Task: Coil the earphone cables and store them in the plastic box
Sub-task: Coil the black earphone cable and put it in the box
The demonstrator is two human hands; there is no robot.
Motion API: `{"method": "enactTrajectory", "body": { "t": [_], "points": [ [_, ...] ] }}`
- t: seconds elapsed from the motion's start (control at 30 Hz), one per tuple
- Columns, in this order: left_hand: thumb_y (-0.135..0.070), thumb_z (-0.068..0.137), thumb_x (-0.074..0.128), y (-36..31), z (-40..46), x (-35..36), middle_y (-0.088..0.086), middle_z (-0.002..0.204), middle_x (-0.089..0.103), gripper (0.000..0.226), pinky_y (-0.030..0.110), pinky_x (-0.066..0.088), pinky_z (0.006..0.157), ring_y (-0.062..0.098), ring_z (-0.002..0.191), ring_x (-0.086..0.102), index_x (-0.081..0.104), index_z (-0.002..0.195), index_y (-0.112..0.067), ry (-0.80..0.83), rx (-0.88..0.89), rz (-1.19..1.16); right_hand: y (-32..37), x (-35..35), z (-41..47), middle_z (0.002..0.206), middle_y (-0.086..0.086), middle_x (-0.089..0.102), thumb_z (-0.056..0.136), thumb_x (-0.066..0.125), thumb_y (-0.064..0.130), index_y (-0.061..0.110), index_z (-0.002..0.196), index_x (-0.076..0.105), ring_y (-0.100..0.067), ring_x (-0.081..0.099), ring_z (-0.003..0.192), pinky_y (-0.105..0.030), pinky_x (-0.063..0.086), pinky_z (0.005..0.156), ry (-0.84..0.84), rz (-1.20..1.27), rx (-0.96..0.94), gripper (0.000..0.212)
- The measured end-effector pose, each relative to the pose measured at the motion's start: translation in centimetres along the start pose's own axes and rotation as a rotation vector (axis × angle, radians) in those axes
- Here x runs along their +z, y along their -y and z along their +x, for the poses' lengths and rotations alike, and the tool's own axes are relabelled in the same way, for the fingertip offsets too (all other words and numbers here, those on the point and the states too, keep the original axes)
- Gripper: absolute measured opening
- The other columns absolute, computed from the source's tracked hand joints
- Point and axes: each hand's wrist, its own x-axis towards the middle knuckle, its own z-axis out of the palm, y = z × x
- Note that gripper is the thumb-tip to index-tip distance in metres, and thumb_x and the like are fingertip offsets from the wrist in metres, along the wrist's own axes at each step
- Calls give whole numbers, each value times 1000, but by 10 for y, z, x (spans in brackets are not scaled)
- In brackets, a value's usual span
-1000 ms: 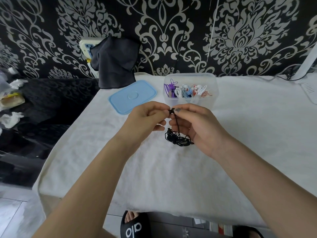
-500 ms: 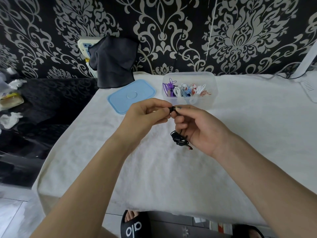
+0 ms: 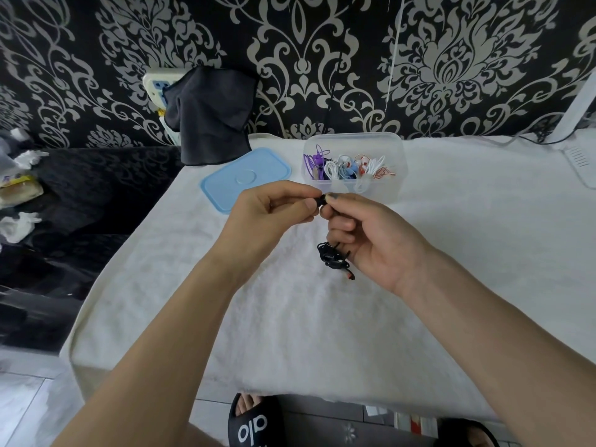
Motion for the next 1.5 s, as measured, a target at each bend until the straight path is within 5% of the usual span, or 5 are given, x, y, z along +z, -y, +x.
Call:
{"method": "enactTrajectory", "body": {
  "t": [0.77, 0.93, 1.2, 1.33, 1.5],
  "points": [
    [3, 94, 65, 0, -1, -2, 3, 89, 72, 13, 30, 56, 86, 16, 87, 69, 68, 98, -9, 14, 91, -34, -7, 3, -5, 75, -3, 60, 99, 56, 9, 7, 86, 60, -4, 37, 46, -14, 30, 44, 73, 154, 41, 14],
    [2, 94, 68, -2, -5, -1, 4, 92, 72, 7, 28, 55, 85, 14, 89, 70, 67, 96, -5, -36, 218, 124, -7, 4, -7, 73, -1, 60, 98, 57, 11, 7, 86, 59, -4, 36, 46, -14, 30, 45, 85, 174, 63, 13],
    [2, 91, 70, 5, -4, -1, 3, 91, 71, 7, 30, 58, 78, 14, 82, 68, 73, 96, -1, -134, 693, 630, -6, 3, -8, 71, -1, 52, 96, 59, 10, 6, 86, 58, -4, 36, 47, -14, 33, 45, 126, 305, 147, 11],
    [2, 92, 68, 9, -1, -1, 5, 89, 68, 3, 33, 55, 74, 19, 79, 64, 71, 93, 0, -122, 735, 683, -8, 3, -7, 70, -1, 50, 95, 59, 10, 8, 87, 56, -4, 37, 46, -14, 33, 43, 136, 312, 161, 9],
    [7, 87, 68, 7, 0, 4, 7, 86, 63, 9, 17, 46, 76, 12, 79, 57, 65, 83, 0, -139, 691, 662, -9, 4, -8, 69, 1, 50, 96, 59, 11, 7, 95, 56, -4, 36, 46, -13, 34, 42, 157, 318, 170, 5]
  ]
}}
